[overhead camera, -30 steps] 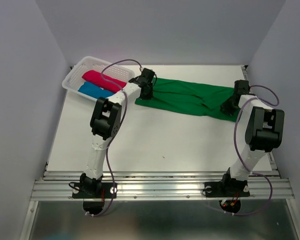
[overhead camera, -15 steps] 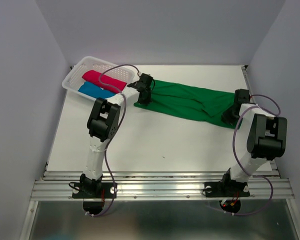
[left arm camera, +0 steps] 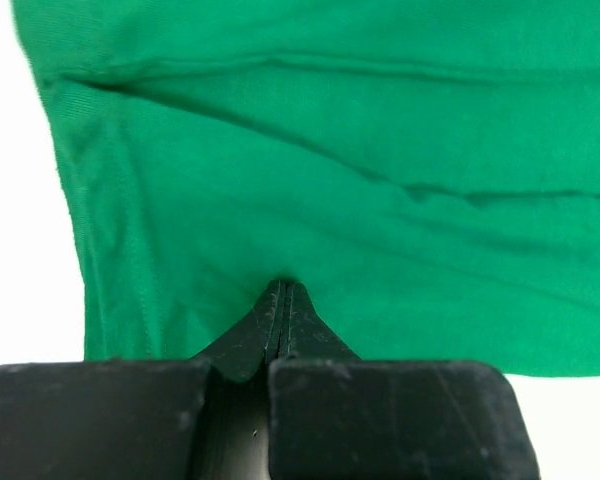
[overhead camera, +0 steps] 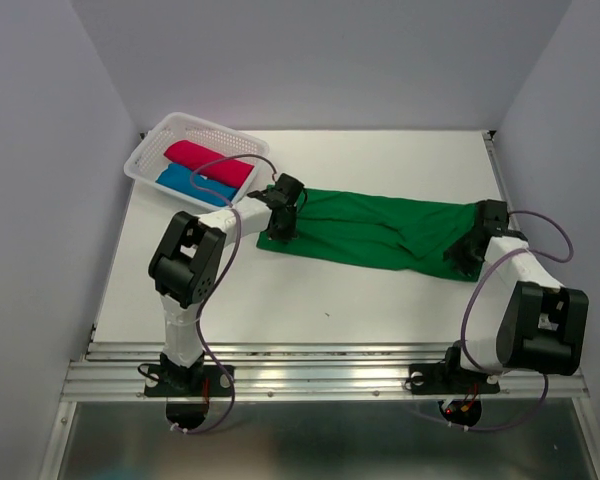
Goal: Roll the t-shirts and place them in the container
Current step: Fold the T-shirt at the center of the board.
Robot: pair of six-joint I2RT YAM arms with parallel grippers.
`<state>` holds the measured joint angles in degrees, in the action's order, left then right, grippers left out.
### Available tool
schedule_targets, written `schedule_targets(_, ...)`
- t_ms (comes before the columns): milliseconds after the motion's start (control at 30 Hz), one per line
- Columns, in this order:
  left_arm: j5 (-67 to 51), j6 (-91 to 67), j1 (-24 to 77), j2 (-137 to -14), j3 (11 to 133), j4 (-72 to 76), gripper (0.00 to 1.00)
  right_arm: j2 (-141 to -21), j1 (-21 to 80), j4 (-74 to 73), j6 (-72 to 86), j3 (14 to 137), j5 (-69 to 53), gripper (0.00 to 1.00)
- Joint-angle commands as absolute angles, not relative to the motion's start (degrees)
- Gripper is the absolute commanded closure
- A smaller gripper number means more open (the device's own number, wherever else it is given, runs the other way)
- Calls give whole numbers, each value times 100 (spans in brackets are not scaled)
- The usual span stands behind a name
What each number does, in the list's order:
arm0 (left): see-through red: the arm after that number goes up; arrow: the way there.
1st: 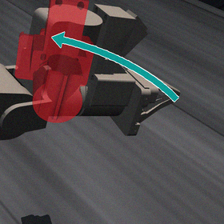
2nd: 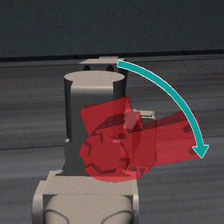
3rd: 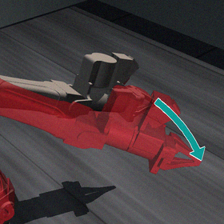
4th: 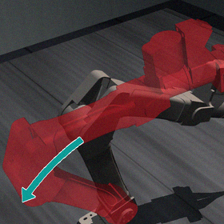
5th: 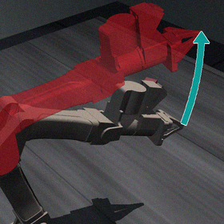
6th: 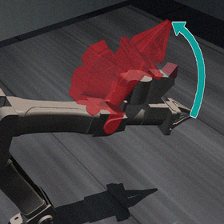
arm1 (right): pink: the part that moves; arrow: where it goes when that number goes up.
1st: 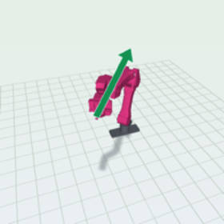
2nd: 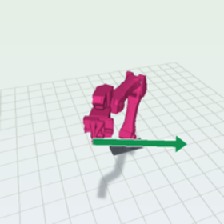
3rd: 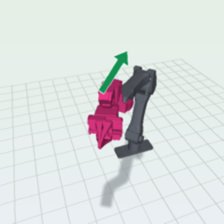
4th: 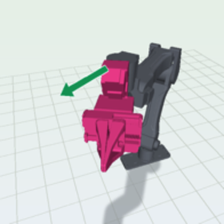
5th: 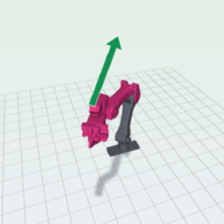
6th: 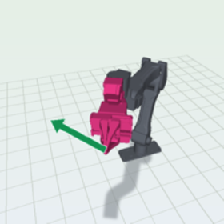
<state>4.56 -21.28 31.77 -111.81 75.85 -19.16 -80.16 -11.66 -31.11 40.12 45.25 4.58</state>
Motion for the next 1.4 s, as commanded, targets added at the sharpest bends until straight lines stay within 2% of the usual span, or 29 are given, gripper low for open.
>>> schedule_targets(0,475,-2039,3287,-10846,7628,-2101,100,-7507,-1213,-2929,4157,4693,-165,60)
schedule_targets(133,527,-1995,3287,-10933,7875,-2136,100,-7584,-1213,-2523,4289,4693,-938,52)
schedule_targets(333,668,-1907,3287,-10986,8077,-2215,100,-8103,-1213,-2197,4122,4799,-1283,51)
schedule_targets(800,668,-1898,3287,-11021,8077,-2224,100,-8692,-1213,-1494,4131,4772,-1415,54)
schedule_targets(1133,598,-1881,3287,-11065,8104,-2206,100,-8824,-1213,-1327,4157,4816,-1450,63)
schedule_targets(1367,580,-1872,3287,-11065,8104,-2206,100,-8956,-1213,-1196,4219,4755,-1547,64)
